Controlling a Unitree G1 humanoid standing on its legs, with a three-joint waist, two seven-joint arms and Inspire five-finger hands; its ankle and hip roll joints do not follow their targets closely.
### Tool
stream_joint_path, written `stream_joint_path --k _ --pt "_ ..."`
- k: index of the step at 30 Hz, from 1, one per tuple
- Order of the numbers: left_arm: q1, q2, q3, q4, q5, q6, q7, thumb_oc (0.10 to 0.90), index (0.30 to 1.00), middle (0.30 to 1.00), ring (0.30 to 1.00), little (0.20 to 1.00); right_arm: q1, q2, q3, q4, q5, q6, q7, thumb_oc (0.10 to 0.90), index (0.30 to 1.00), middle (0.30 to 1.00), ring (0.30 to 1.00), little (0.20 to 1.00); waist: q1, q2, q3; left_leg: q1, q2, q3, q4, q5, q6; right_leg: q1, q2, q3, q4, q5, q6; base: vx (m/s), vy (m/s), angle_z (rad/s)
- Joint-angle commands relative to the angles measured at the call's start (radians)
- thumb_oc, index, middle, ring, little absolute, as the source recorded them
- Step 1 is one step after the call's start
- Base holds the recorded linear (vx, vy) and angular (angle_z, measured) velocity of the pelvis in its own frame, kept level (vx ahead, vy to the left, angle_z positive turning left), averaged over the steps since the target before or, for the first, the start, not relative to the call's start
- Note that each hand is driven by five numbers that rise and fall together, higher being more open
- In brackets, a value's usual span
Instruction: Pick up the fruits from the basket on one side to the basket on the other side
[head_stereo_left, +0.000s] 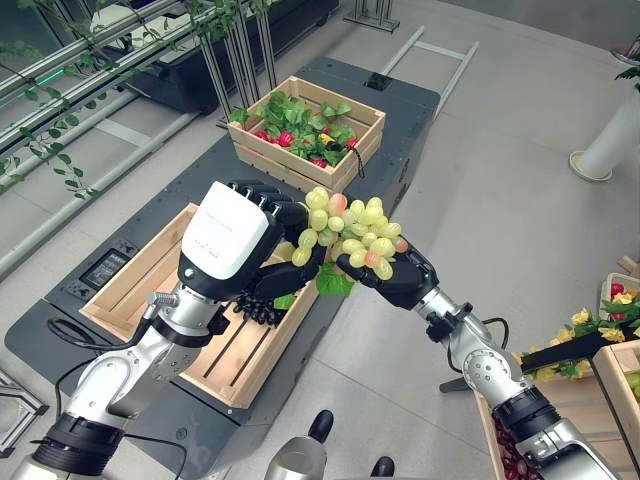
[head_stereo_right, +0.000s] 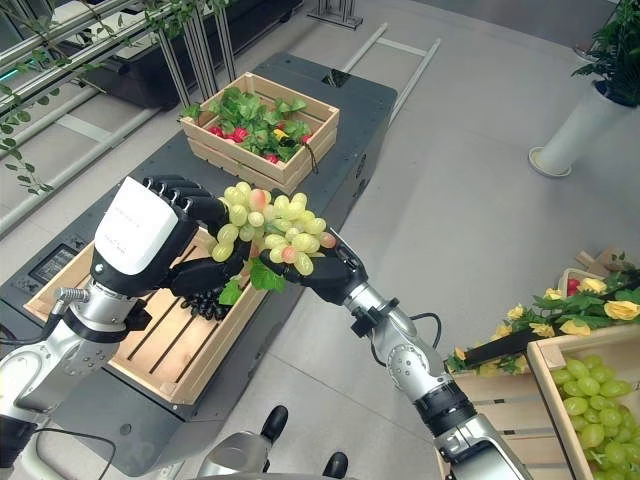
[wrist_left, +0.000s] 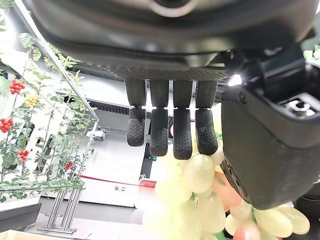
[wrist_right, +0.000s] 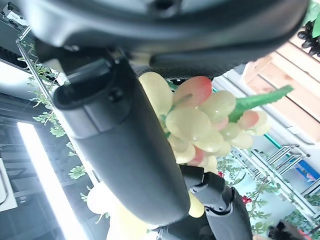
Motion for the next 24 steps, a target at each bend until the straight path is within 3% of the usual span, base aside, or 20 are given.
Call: stream_joint_path --k 1,5,6,8,24 --pt "-0.050 -0.036 0.031 0.017 -0.075 -0.024 0.055 0.400 0.300 0.300 0.300 0.300 -0.022 0.048 -0.030 -0.139 0.097 -0.133 0.062 0.800 0.900 0.900 0.900 0.900 -0.011 0.000 -0.170 0.007 -0.035 0.009 -0.048 -0.018 0.026 -0.063 -0.006 -0.007 0.034 0.047 -0.016 0.00 0.000 0.00" --pt "-0.053 -0.049 0.018 0.012 -0.082 -0.025 0.034 0.400 0.300 0.300 0.300 0.300 -0.023 0.081 -0.023 -0.153 0.098 -0.142 0.029 0.800 0.900 0.900 0.900 0.900 -0.011 0.006 -0.171 0.009 -0.035 0.008 -0.048 -0.018 0.027 -0.063 -0.007 -0.005 0.033 0.048 -0.016 0.00 0.000 0.00" --pt "-0.052 -0.051 0.016 0.010 -0.086 -0.027 0.027 0.400 0.300 0.300 0.300 0.300 -0.021 0.088 -0.021 -0.155 0.100 -0.149 0.023 0.565 0.547 0.547 0.547 0.547 -0.010 0.007 -0.172 0.008 -0.036 0.007 -0.048 -0.018 0.027 -0.062 -0.008 -0.005 0.031 0.049 -0.016 0.00 0.000 0.00" --pt "-0.053 -0.055 0.011 0.010 -0.091 -0.028 0.020 0.400 0.300 0.300 0.300 0.300 -0.025 0.096 -0.020 -0.152 0.107 -0.156 0.014 0.400 0.300 0.300 0.300 0.300 -0.010 0.009 -0.172 0.009 -0.037 0.006 -0.048 -0.017 0.028 -0.062 -0.007 -0.005 0.032 0.049 -0.017 0.00 0.000 0.00" --pt "-0.048 -0.074 -0.008 0.005 -0.119 -0.043 -0.014 0.400 0.300 0.300 0.300 0.300 -0.015 0.132 -0.014 -0.159 0.140 -0.177 -0.019 0.400 0.300 0.300 0.300 0.300 -0.011 0.018 -0.172 0.007 -0.040 0.007 -0.048 -0.015 0.031 -0.063 -0.008 -0.003 0.029 0.052 -0.018 0.00 0.000 0.00"
